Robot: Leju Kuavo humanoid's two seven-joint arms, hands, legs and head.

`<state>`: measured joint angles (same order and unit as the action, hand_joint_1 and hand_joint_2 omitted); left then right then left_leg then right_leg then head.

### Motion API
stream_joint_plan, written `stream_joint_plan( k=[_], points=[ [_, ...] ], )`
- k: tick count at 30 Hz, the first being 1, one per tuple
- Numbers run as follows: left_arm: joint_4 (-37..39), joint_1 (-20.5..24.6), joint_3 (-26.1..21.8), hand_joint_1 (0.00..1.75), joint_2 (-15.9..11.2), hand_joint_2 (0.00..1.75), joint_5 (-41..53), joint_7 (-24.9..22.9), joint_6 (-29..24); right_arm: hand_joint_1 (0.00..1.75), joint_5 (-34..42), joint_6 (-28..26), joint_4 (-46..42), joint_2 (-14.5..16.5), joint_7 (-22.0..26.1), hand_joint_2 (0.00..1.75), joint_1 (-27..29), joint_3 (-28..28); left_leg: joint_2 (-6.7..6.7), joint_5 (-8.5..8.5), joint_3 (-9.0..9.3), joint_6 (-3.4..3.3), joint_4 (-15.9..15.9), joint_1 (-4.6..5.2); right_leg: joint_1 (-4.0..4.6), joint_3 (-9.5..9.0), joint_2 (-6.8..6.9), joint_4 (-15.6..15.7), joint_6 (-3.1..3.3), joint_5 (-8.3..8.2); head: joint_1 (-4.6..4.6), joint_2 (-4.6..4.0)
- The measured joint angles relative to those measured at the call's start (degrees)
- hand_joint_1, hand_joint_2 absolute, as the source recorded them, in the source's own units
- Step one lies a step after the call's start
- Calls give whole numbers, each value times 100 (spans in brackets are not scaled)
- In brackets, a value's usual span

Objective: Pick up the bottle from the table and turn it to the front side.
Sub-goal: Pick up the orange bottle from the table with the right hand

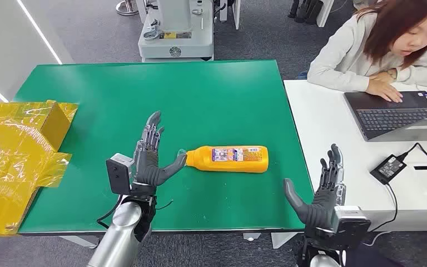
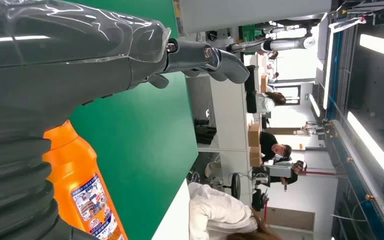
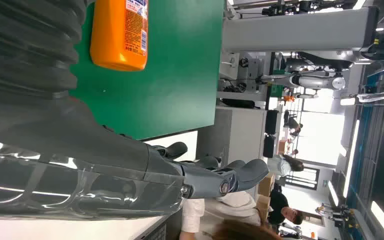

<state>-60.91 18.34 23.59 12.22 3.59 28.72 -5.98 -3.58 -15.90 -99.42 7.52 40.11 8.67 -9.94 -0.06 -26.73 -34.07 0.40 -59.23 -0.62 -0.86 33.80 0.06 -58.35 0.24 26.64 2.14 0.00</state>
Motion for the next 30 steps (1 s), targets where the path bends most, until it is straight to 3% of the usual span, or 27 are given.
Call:
stream_joint_plan(
  k=[22, 30],
  points=[
    [-68, -28, -49, 0, 9, 175, 125, -46, 68, 0, 20, -191, 106, 0, 0, 175, -73, -27, 1, 0, -1, 0, 0, 0, 0, 0, 1, 0, 0, 0, 0, 0],
    [-50, -14, -54, 0, 36, 175, 120, 7, 77, 0, -274, -195, 657, 0, -3, 175, -405, 7, -1, 1, 1, 0, 0, 0, 0, 0, 0, -1, 0, 0, 0, 0]
  ],
)
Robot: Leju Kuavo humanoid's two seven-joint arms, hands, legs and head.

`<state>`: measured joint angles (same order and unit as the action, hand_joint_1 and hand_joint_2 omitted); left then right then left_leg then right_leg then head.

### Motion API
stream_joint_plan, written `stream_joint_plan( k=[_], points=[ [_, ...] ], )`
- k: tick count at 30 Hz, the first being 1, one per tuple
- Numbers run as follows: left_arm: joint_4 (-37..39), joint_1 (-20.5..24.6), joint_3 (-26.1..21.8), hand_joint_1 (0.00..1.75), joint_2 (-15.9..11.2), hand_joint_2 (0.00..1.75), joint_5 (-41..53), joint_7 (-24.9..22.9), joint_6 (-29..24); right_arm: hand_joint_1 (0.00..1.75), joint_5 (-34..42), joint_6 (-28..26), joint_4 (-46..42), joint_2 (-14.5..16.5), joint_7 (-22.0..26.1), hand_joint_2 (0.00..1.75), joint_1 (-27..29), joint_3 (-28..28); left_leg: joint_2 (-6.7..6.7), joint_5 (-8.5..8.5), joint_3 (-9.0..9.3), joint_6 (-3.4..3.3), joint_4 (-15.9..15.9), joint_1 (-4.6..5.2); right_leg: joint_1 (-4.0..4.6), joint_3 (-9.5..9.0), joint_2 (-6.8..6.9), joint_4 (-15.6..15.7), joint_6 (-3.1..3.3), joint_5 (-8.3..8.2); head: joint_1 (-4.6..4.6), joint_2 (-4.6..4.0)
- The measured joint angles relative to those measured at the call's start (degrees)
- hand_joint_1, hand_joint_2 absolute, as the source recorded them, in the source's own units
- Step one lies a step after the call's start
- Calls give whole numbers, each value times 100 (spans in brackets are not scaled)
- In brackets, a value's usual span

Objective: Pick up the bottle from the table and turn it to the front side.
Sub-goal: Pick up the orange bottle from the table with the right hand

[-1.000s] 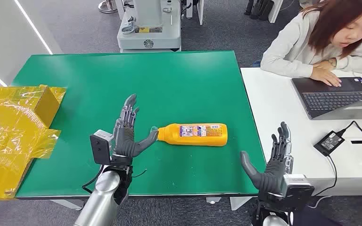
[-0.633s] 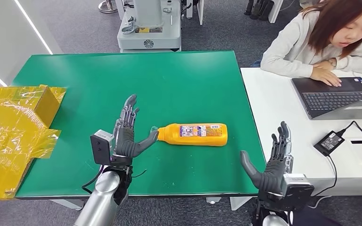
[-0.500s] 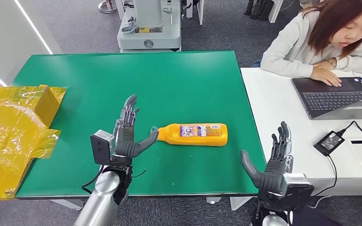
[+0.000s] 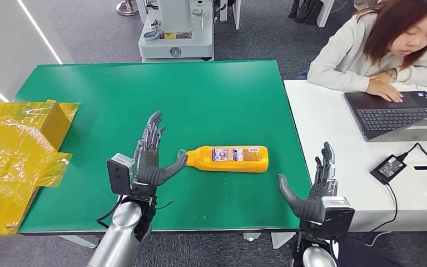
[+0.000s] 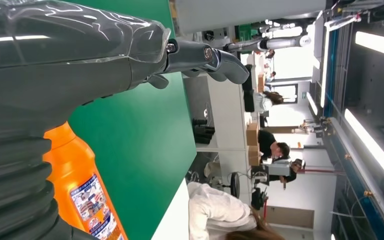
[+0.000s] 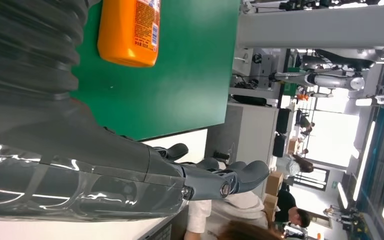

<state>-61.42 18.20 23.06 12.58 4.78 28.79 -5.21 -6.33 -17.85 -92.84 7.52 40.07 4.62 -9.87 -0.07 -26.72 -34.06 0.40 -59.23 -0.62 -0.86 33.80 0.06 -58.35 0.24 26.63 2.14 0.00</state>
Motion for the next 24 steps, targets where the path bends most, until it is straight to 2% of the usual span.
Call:
stream_joint_plan(
  k=[6, 12, 18, 24],
  points=[
    [167, 28, 0, 0, 50, 175, -38, 195, -54, 0, -958, 272, 737, -21, -157, 175, -631, 109, -2, 2, 2, 2, -1, 0, 0, 0, -3, 0, 1, -2, 0, 0],
    [459, 102, 0, 0, 67, 175, -182, 310, -57, 0, -1596, 1016, 1617, -251, -388, 175, -1432, 87, -1, 3, 0, 3, -1, 0, 0, 0, -2, -1, 2, -3, 0, 0],
    [726, 154, 2, 0, 48, 175, -347, 421, -91, 0, -2125, 2295, 2545, -532, -570, 175, -2285, -358, -3, 4, 0, 3, -2, 0, 0, 3, -6, -3, 4, -5, 0, 0],
    [1140, 308, 32, 0, 34, 175, -529, 487, -188, 0, -2392, 3588, 3582, -647, -650, 175, -3315, -1224, -3, 7, 0, 5, -2, -1, 1, 6, -6, -7, 5, -6, 1, 0]
  ],
)
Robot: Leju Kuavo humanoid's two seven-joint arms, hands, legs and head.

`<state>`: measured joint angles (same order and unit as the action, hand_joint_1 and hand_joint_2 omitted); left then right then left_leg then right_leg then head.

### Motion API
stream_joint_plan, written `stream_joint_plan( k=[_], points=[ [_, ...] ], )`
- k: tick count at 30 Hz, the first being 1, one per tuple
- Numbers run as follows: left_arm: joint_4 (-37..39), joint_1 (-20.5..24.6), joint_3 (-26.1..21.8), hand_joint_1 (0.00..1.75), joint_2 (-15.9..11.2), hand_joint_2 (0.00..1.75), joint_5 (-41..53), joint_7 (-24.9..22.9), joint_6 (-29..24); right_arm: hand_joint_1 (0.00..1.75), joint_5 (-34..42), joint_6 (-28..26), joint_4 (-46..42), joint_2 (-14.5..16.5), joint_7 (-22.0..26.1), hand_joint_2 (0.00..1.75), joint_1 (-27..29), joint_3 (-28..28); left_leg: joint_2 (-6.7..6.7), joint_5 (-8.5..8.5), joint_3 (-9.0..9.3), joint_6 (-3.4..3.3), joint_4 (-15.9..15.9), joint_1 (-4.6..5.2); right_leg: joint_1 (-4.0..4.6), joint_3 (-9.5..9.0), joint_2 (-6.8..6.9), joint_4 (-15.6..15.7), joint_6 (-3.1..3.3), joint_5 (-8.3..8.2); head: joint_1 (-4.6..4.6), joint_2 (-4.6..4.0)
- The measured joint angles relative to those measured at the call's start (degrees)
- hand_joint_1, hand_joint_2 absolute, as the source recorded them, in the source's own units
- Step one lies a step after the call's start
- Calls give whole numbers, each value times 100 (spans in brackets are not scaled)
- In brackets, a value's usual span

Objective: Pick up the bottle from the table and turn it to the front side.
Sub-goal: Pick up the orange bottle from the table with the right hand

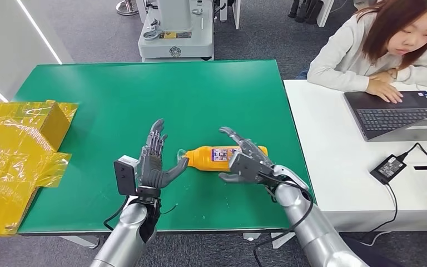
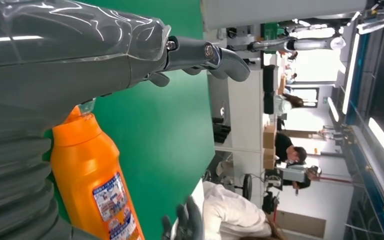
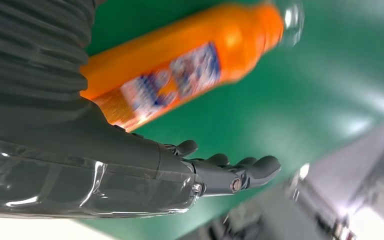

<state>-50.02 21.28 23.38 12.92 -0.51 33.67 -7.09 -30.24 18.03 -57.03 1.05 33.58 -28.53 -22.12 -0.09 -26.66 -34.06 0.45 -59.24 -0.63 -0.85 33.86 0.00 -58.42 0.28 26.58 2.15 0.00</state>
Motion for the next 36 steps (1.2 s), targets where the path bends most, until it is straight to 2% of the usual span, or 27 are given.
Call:
stream_joint_plan(
  k=[3, 6, 12, 16, 20, 27, 31, 36],
  points=[
    [188, 99, 25, 0, -13, 175, -82, 10, -67, 0, -58, 535, 417, -18, -83, 175, -439, -510, 0, 1, 0, 2, 0, 0, 0, 0, 1, -1, 0, 0, -1, 0],
    [330, 157, 29, 0, -36, 175, -148, 24, -149, 0, -114, 779, 705, -54, -216, 175, -770, -961, 1, 2, -1, 3, 0, 0, 0, 1, 2, 0, 0, 0, -1, 0],
    [447, 149, 31, 0, -133, 175, -245, 32, -296, 0, -156, 824, 961, -243, -685, 175, -1153, -1617, 2, 2, -3, 3, -1, 1, -1, 1, 3, 2, 0, 0, -1, 0],
    [449, 89, 31, 0, -214, 175, -269, 26, -365, 0, -150, 697, 1012, -540, -1039, 175, -1313, -1921, 5, 2, -3, 3, -2, 1, -1, 0, 6, 3, -1, 0, -1, 0],
    [449, 30, 31, 0, -283, 175, -269, 17, -395, 0, -61, 517, 937, -993, -1281, 175, -1352, -2108, 15, 2, -6, 3, -5, 1, -2, 0, 16, 4, -1, 0, -1, 0],
    [450, 10, 31, 0, -378, 175, -255, 45, -411, 0, 146, 387, 628, -1748, -1354, 175, -1217, -2261, 13, -1, -9, 0, -6, 2, -2, 1, 13, 5, -1, 0, -1, 0],
    [449, 10, 31, 0, -384, 175, -240, 63, -406, 0, 198, 286, 571, -1889, -1366, 175, -1052, -2340, 11, -1, -7, -1, -5, 1, -1, 3, 10, 4, -1, 0, -1, 0],
    [449, 11, 31, 0, -374, 175, -190, 63, -384, 0, 184, -29, 616, -1892, -1352, 175, -788, -2409, 13, 0, -6, 0, -1, -2, 3, 3, 15, 3, -1, 1, -1, 0]
  ],
)
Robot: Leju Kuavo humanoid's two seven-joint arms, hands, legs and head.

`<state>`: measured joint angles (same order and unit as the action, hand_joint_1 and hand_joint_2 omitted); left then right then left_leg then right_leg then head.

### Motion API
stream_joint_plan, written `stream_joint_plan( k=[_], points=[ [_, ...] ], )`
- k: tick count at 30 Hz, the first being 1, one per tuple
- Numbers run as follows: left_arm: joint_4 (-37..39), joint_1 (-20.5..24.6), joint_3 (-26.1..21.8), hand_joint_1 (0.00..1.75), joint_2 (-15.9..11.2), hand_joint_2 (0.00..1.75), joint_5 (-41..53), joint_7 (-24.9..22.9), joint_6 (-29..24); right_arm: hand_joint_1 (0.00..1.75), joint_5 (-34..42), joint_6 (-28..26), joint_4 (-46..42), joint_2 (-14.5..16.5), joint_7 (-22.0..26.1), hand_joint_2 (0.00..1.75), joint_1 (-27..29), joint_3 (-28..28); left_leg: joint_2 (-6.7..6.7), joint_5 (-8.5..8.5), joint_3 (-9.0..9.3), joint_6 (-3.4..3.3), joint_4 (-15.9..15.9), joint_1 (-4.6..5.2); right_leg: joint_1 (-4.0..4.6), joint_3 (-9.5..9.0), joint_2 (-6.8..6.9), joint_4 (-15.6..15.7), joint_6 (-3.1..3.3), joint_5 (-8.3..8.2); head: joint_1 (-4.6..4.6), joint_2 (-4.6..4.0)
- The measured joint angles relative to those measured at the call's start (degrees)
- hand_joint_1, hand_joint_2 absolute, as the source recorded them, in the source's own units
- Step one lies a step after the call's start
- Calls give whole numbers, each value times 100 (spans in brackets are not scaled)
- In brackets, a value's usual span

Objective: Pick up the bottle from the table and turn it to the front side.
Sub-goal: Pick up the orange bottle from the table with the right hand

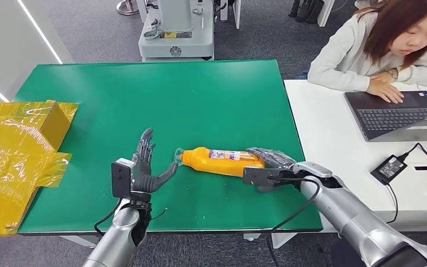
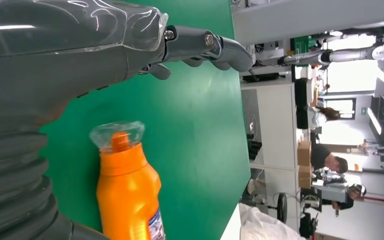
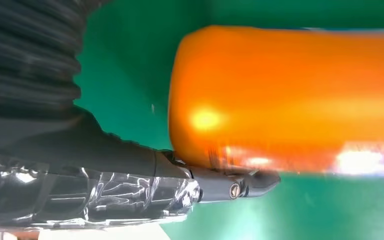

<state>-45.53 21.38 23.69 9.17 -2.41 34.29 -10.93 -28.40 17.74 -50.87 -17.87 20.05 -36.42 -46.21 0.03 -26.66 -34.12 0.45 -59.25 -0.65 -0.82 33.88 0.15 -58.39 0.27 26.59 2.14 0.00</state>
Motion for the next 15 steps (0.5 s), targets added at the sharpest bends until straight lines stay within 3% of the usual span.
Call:
stream_joint_plan(
  k=[4, 9, 15],
  points=[
    [0, 0, 0, 0, 2, 175, 41, 0, -25, 0, -151, -611, 48, 66, 54, 175, 307, -10, -11, -2, 5, 1, 1, 0, 1, -3, -12, 1, 0, 0, 0, 0],
    [0, -2, 0, 0, 0, 175, 99, 0, -26, 0, -406, -1006, -5, 125, 44, 175, 481, 69, -17, -2, 12, 1, 0, 0, 1, -10, -17, 2, 0, -1, -1, 0],
    [0, -79, -2, 0, -7, 175, 170, 17, -22, 0, -1013, -1432, -467, 138, -348, 175, 603, 339, -13, 6, 9, -2, 0, 2, -1, -9, -14, -1, 4, -8, -1, 0]
  ],
)
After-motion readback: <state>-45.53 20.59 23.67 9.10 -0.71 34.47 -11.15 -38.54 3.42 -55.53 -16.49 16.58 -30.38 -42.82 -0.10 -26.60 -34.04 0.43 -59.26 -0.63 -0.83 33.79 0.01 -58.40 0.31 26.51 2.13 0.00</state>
